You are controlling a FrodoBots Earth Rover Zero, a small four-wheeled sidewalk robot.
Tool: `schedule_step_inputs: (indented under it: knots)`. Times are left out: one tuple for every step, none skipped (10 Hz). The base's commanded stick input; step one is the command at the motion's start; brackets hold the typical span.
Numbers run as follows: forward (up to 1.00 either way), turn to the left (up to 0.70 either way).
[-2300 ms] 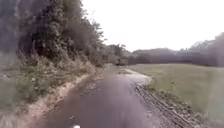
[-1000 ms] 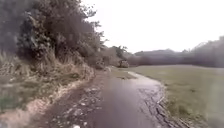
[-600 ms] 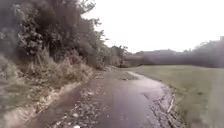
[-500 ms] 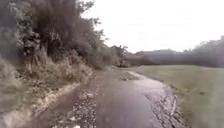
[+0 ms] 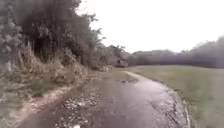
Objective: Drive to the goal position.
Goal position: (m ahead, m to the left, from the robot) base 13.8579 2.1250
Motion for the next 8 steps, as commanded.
schedule_step_inputs:
  knots:
    - [0.85, -0.32]
    - [0.85, -0.33]
    - [0.85, -0.33]
    - [0.85, -0.33]
    - [0.85, -0.33]
    - [0.85, -0.33]
    - [0.85, -0.33]
    - [0.85, -0.33]
